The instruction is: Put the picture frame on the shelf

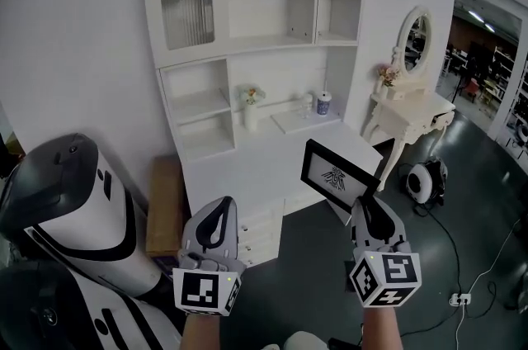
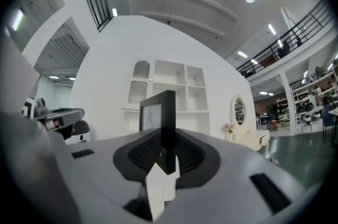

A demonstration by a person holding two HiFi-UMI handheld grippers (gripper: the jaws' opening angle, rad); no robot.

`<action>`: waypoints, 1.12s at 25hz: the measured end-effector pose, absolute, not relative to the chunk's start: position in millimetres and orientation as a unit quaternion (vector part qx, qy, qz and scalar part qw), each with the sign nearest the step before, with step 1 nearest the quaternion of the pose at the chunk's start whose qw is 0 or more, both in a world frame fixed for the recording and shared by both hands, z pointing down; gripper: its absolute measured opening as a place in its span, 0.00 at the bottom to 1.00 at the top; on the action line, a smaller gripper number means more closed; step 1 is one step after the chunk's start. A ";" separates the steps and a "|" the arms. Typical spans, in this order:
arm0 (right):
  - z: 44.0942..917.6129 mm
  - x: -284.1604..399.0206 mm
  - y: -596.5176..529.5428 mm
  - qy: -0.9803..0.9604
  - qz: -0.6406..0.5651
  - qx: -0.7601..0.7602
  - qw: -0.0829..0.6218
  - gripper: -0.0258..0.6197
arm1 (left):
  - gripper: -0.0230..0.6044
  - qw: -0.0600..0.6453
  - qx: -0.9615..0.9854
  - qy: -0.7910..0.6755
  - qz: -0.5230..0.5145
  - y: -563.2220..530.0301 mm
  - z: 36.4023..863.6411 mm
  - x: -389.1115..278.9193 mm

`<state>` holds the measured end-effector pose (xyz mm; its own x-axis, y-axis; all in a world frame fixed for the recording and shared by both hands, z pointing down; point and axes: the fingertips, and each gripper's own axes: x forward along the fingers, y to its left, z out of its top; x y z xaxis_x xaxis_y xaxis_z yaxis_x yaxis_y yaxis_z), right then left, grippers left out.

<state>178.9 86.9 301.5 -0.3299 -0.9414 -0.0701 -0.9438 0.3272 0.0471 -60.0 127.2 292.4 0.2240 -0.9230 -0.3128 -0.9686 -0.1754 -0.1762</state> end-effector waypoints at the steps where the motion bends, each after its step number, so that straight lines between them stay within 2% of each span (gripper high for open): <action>1: 301.7 177.3 83.3 0.815 0.039 -0.578 0.015 0.17 | 0.05 0.168 -0.762 0.622 0.068 123.7 293.1 -62.9; 11: 309.9 165.4 16.2 0.824 0.034 -0.565 0.019 0.17 | 0.05 0.167 -0.744 0.643 0.065 65.8 298.4 -81.8; 28: 286.2 152.9 -206.3 0.856 0.035 -0.515 0.033 0.17 | 0.05 0.187 -0.707 0.680 0.048 -129.5 273.5 -85.6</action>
<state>152.9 -206.3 286.2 -0.4673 -0.8792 -0.0926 -0.8838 0.4671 0.0253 -85.6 -129.5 273.5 0.0697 -0.9437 -0.3235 -0.9799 -0.0040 -0.1992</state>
